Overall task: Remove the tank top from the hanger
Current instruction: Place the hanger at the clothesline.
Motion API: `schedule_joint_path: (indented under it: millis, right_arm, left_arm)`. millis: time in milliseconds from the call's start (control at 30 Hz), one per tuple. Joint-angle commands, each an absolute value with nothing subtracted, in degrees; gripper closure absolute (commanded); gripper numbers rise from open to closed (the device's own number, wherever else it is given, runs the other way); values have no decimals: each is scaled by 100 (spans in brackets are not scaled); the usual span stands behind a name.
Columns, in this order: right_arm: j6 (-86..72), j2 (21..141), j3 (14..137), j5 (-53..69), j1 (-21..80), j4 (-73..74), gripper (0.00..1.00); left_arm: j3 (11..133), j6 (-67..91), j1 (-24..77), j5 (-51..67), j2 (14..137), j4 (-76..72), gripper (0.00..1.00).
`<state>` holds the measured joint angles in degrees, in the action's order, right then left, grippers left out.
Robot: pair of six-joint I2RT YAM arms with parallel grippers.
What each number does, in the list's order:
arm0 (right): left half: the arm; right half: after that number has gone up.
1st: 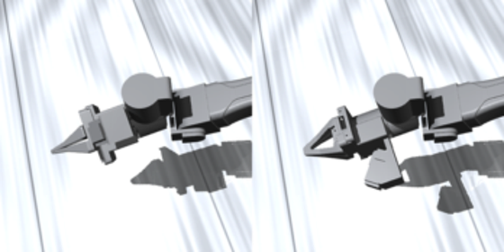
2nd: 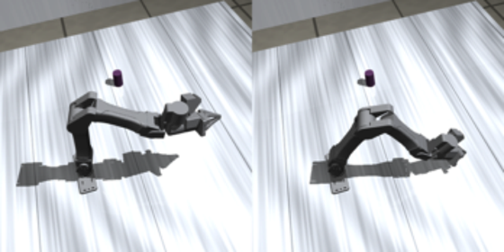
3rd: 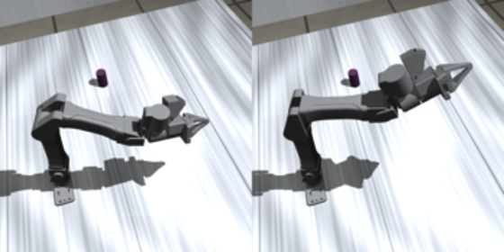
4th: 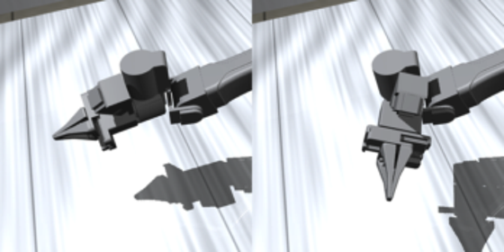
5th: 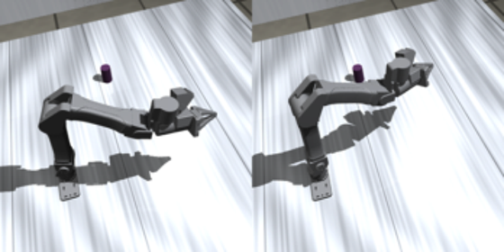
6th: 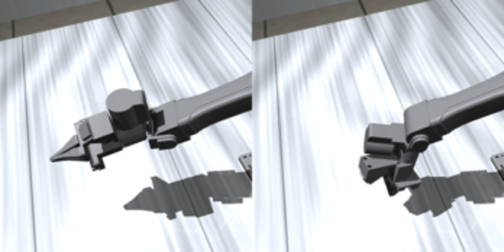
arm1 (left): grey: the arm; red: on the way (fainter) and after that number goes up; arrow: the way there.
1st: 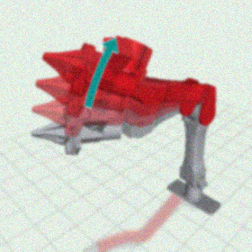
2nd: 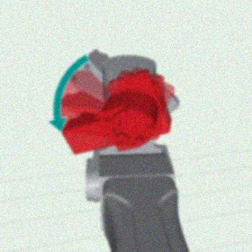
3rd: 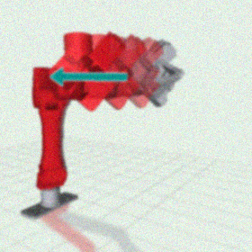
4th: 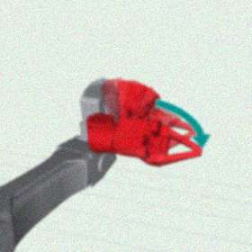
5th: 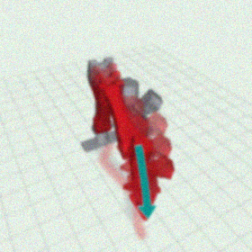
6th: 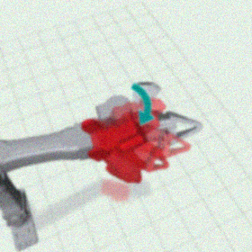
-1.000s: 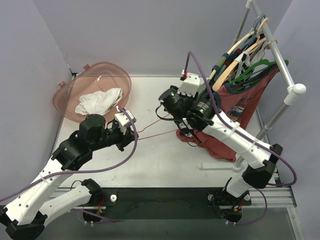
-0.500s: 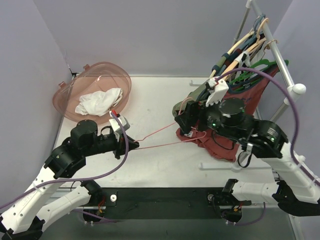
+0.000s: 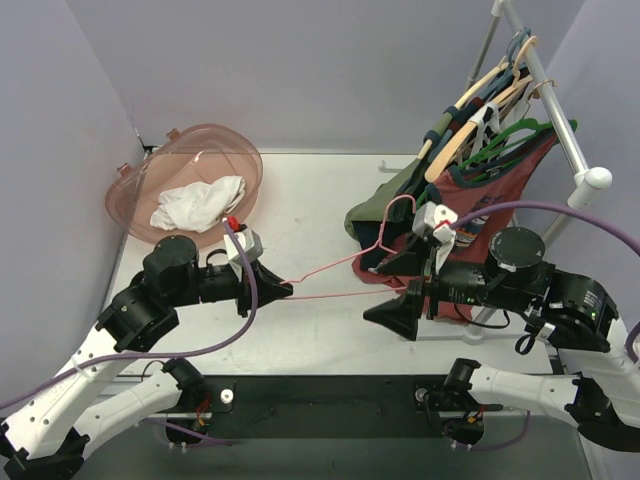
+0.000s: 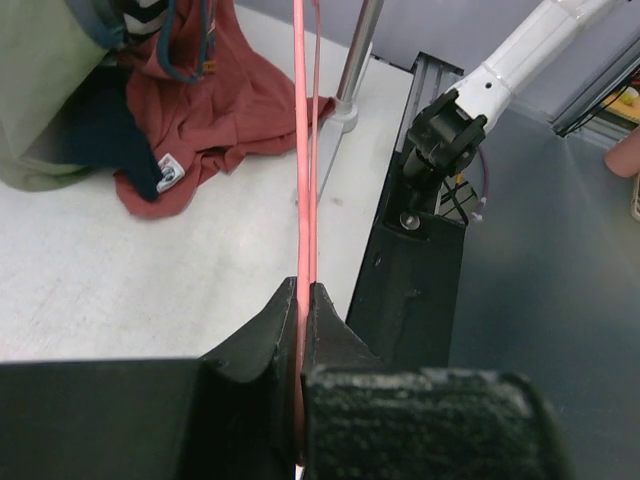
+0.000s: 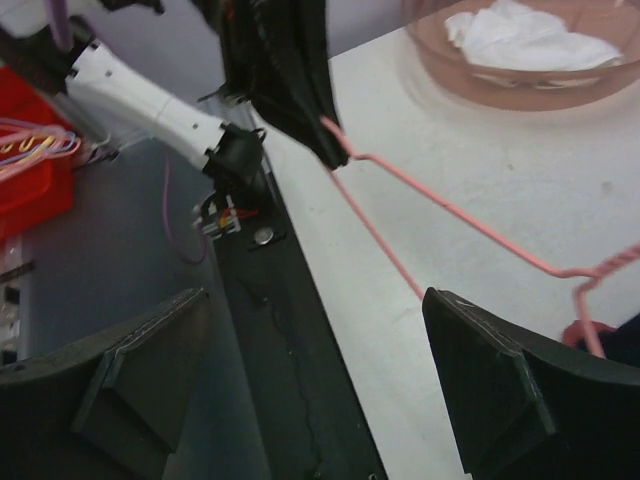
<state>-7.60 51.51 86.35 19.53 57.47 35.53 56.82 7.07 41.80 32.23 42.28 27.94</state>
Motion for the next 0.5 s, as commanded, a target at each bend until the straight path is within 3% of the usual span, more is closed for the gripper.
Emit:
schedule_joint_path:
  millis: [0, 467]
  right_arm:
    - [-509, 4852, 8192, 3172, 5932, 3480, 10]
    - [-703, 4193, 6759, 3551, 6715, 3779, 10]
  left_arm:
    - [5844, 809, 4341, 3446, 4604, 1838, 100]
    - [7083, 413, 5141, 2312, 6353, 396, 100]
